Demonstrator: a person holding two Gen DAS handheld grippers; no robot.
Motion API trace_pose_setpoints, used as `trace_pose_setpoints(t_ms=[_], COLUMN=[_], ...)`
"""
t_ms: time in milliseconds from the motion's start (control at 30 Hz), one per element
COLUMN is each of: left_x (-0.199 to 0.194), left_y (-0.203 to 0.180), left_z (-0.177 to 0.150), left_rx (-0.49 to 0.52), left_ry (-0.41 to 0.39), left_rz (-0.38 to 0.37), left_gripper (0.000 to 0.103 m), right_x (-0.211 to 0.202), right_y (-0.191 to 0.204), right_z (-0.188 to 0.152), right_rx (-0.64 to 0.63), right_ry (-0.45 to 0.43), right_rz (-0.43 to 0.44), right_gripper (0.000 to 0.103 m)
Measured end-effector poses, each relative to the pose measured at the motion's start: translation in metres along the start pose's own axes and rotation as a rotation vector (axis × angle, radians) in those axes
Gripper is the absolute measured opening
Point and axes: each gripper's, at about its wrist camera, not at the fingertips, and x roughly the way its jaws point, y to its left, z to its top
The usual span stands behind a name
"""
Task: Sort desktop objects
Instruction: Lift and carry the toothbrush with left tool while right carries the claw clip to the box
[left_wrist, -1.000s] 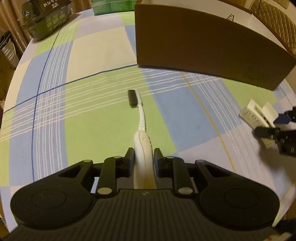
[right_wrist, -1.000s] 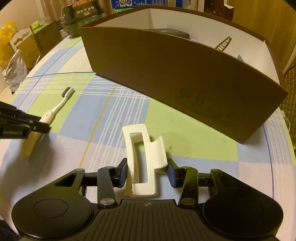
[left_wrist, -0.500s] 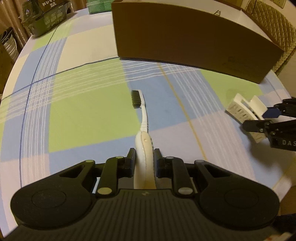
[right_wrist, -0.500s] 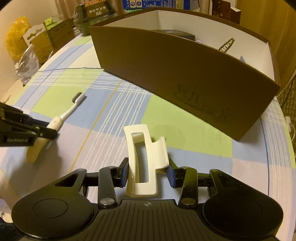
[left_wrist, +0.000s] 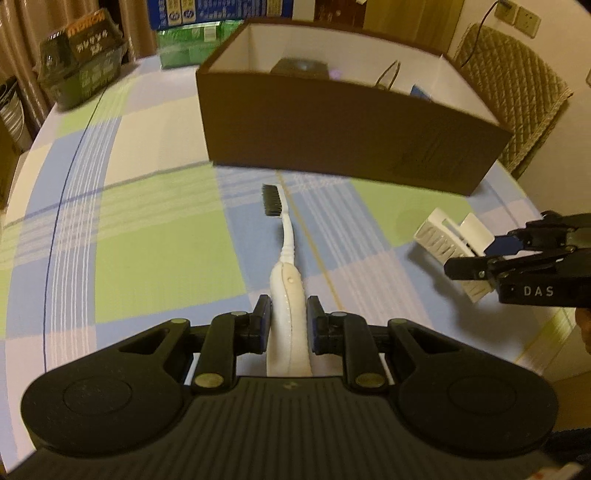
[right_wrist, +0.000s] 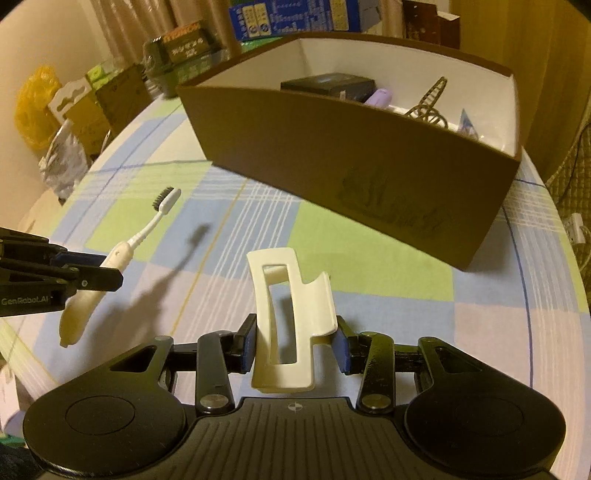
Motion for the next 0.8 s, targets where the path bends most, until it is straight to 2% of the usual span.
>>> trace_pose_setpoints(t_ms=[433, 800], left_x=[-0.037, -0.034], left_y=[0.007, 0.007], left_z=[0.047, 0.086], left_rx=[0.079, 0.128], left_ry=[-0.134, -0.188], left_rz=[-0.082, -0.151], left_gripper=[0.016, 0.016], right_x=[-0.026, -0.037], right_y=[0.010, 0.015], right_z=[0.036, 0.068], right_rx=[0.060, 0.095], right_ry=[-0.111, -0.170], right_rz=[-0.017, -0.016], right_gripper=[0.038, 0.038])
